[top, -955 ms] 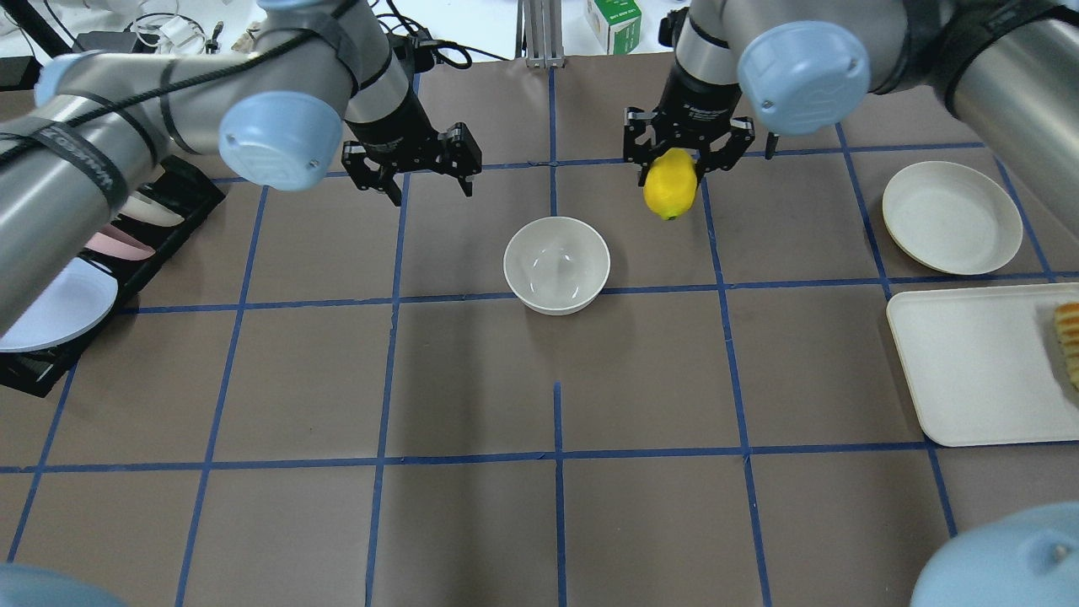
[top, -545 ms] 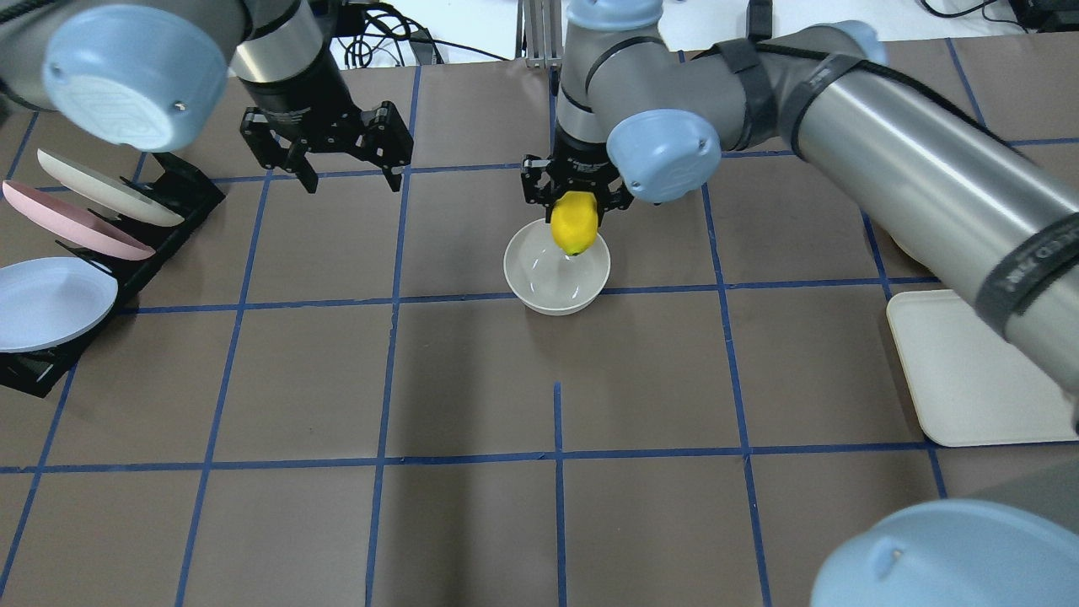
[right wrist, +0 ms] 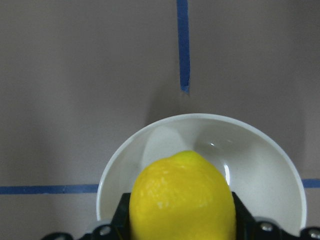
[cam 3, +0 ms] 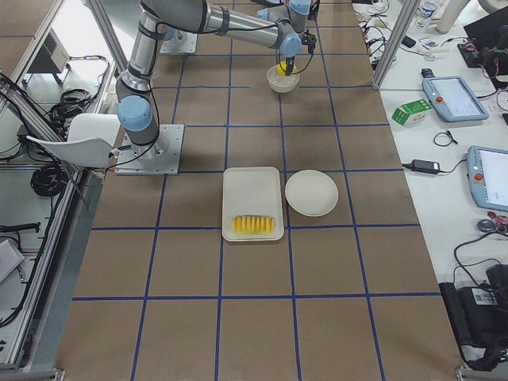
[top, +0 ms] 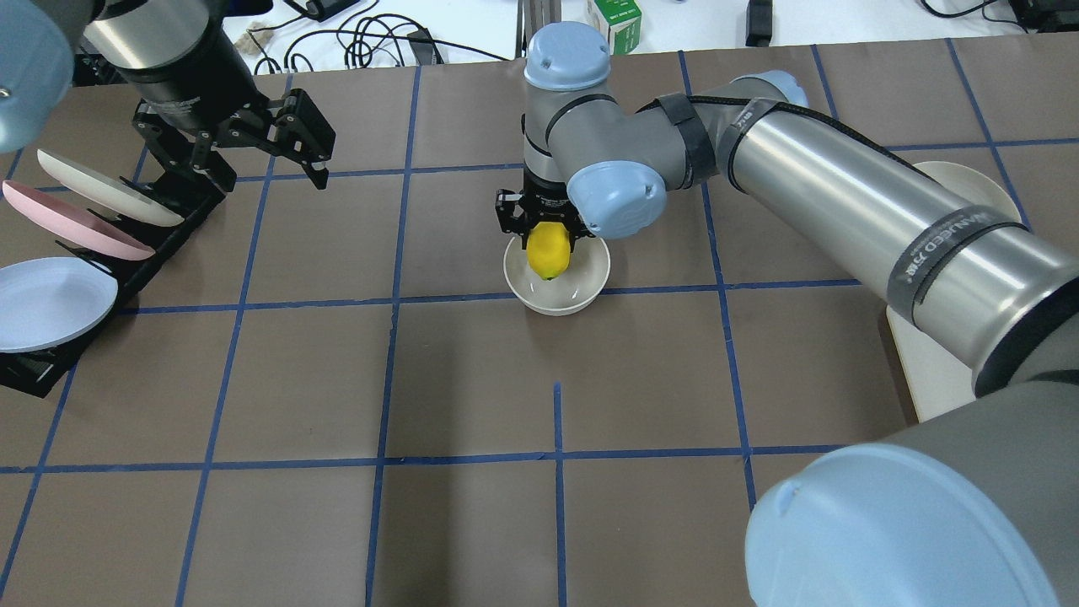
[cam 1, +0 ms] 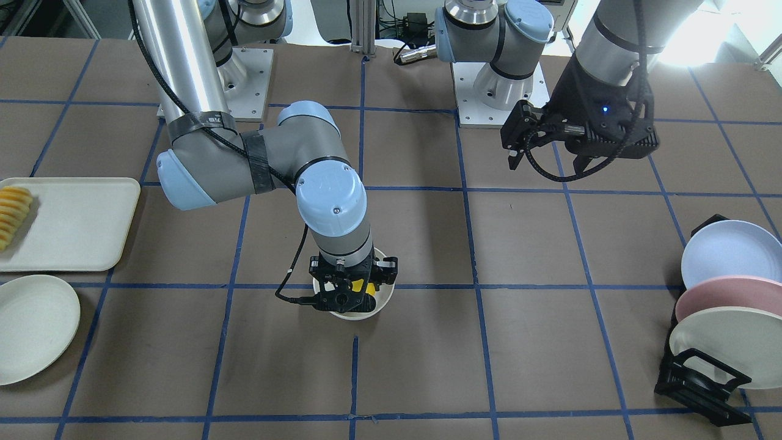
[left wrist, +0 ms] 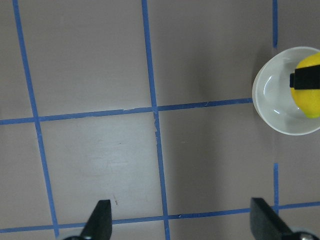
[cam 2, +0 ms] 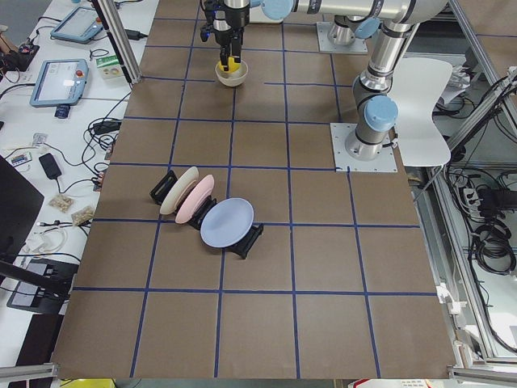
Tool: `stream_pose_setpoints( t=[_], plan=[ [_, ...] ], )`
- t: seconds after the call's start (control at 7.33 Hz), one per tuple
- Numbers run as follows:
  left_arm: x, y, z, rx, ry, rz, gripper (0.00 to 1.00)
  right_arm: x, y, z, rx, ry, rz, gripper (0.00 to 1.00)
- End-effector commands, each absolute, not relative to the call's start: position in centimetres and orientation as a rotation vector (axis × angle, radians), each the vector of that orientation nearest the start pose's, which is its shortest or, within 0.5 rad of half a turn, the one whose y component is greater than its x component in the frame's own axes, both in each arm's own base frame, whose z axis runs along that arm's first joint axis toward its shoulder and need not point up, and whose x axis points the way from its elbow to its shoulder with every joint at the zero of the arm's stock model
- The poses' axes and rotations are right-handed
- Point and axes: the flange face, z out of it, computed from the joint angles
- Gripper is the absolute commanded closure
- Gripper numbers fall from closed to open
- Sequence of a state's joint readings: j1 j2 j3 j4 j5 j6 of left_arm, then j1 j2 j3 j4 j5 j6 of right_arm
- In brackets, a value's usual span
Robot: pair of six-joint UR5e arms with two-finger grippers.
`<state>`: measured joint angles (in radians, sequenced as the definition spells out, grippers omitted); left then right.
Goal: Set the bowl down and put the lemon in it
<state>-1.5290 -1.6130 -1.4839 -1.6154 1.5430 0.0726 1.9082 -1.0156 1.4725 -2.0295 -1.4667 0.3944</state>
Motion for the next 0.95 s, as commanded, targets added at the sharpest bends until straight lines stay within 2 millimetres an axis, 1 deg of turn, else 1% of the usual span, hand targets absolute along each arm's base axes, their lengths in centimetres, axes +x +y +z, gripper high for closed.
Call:
stream_pose_setpoints(
  t=[0.0, 0.14, 0.27, 0.41, 0.55, 0.68, 0.82],
  plan=[
    [-11.3, -52.1, 49.7, 0.041, 3.182, 0.013, 0.03, 35.8, -59.0, 23.4, 0.103, 3.059, 0.088, 0.89],
    [-11.3, -52.0, 49.8, 0.041, 3.182, 0.011, 0.03, 35.7, -58.7, 22.5, 0.109, 3.063, 0.113, 0.61],
    [-11.3, -51.7, 50.0, 0.041, 3.179, 0.009, 0.01, 35.7, -58.4, 22.3, 0.112, 3.064, 0.12, 0.38],
    [-11.3, -51.5, 50.2, 0.046, 3.168, 0.002, 0.01, 35.6, -58.4, 22.7, 0.127, 3.065, 0.112, 0.08],
    [-10.5, -51.7, 51.3, 0.025, 3.168, -0.034, 0.0, 35.3, -58.5, 23.1, 0.142, 3.082, 0.1, 0.0],
    [-10.9, -51.7, 51.1, 0.034, 3.163, -0.027, 0.0, 35.0, -58.8, 24.0, 0.141, 3.103, 0.065, 0.0],
    [-11.0, -52.0, 50.6, 0.039, 3.162, -0.012, 0.0, 34.6, -58.8, 25.9, 0.133, 3.092, 0.031, 0.0]
  ],
)
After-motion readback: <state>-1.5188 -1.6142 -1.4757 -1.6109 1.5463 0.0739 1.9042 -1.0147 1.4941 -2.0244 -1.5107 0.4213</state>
